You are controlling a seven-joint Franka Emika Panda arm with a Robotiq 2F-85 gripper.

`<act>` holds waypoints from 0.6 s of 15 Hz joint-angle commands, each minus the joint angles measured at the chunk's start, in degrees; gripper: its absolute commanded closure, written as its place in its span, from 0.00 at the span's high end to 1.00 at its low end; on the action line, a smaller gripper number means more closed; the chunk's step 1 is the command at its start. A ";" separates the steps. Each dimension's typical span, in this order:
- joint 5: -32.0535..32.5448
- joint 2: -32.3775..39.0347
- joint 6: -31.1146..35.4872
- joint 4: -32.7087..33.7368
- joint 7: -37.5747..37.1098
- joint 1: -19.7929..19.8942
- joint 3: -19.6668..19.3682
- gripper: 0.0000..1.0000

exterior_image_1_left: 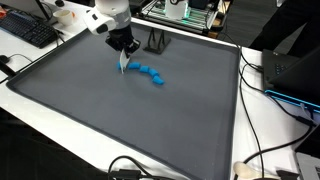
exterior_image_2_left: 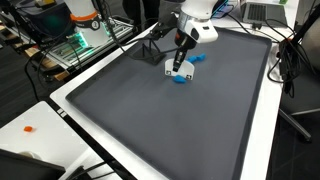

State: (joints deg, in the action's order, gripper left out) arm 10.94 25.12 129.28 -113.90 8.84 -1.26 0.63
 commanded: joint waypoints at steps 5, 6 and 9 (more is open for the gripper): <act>-2.96 -5.95 -2.33 -3.81 -4.32 0.33 -0.06 0.01; -3.87 -7.17 -2.75 -4.17 -5.71 0.35 -0.17 0.01; -7.31 -10.92 -4.12 -5.66 -10.80 0.36 -0.50 0.01</act>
State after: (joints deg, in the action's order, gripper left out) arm 6.89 19.28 126.67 -116.05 2.50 -1.22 0.36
